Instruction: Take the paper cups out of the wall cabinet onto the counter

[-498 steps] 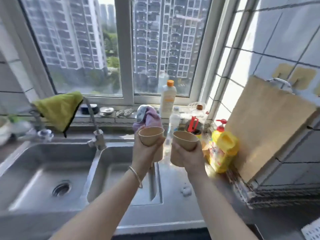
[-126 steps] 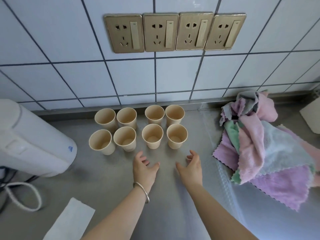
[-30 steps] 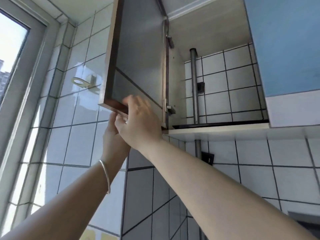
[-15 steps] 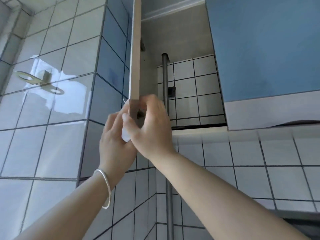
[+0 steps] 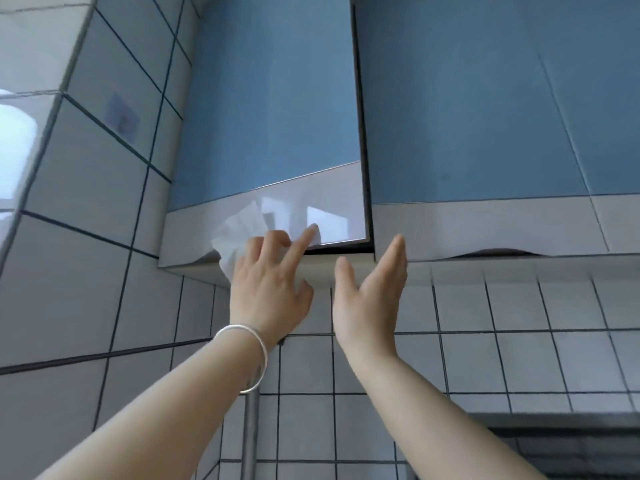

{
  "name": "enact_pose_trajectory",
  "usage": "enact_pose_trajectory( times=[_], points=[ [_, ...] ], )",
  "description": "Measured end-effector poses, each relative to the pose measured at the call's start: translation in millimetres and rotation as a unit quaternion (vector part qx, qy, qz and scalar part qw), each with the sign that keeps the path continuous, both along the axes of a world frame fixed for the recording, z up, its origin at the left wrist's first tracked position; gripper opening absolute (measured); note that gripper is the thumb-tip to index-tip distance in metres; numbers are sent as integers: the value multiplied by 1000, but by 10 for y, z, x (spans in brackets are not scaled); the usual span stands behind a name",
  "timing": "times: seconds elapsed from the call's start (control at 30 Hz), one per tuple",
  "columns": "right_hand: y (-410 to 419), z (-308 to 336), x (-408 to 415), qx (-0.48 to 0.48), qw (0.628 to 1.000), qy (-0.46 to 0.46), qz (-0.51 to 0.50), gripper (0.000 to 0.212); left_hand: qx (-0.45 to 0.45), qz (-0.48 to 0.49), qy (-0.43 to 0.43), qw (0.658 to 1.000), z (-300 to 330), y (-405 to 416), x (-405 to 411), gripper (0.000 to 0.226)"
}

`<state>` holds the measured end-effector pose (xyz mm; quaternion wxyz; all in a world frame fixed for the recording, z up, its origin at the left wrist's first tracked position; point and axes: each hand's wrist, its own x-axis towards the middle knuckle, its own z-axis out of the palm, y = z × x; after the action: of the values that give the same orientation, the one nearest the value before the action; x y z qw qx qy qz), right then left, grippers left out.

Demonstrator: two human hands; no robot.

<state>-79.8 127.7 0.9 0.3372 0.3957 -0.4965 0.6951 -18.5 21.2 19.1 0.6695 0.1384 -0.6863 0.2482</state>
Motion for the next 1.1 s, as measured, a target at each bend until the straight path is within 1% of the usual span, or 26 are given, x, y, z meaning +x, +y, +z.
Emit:
enact_pose_trajectory(
  times=[0.03,0.07,0.13,0.2,0.27,0.43,0.57,0.73,0.83,0.87,0.97,1.03,1.1],
  points=[
    [43,-12,-97,-20,997,33,-69,76,-2,3,0,1000,-18,-18,-95,74],
    [73,-12,-209,-30,984,87,-151,75,-3,4,3,1000,-29,-37,-177,77],
    [55,13,-457,12,931,193,-311,73,-3,15,6,1000,-36,-68,-304,82],
    [-18,37,-649,95,887,229,-389,73,-5,29,4,1000,-23,-99,-394,84],
    [-71,48,-786,135,865,226,-427,76,0,42,-3,999,-15,-114,-480,84],
    [-179,52,-981,185,839,209,-467,85,6,76,-32,997,18,-182,-660,80],
    [-225,65,-1107,211,823,217,-481,83,-1,85,-37,996,59,-266,-790,77],
    [-306,92,-1255,187,816,252,-485,76,-14,71,-8,997,30,-401,-938,74],
    [-321,158,-1276,173,816,267,-483,65,-40,65,8,997,23,-486,-991,71],
    [-331,186,-1307,153,814,280,-485,61,-55,65,23,996,27,-512,-1011,70],
    [-355,233,-1333,154,809,289,-488,53,-79,62,47,994,39,-577,-1076,71],
    [-376,256,-1358,147,798,298,-503,53,-85,67,49,993,81,-587,-1071,71],
    [-374,265,-1361,160,798,289,-505,56,-82,94,33,992,110,-575,-1036,70]
  ],
)
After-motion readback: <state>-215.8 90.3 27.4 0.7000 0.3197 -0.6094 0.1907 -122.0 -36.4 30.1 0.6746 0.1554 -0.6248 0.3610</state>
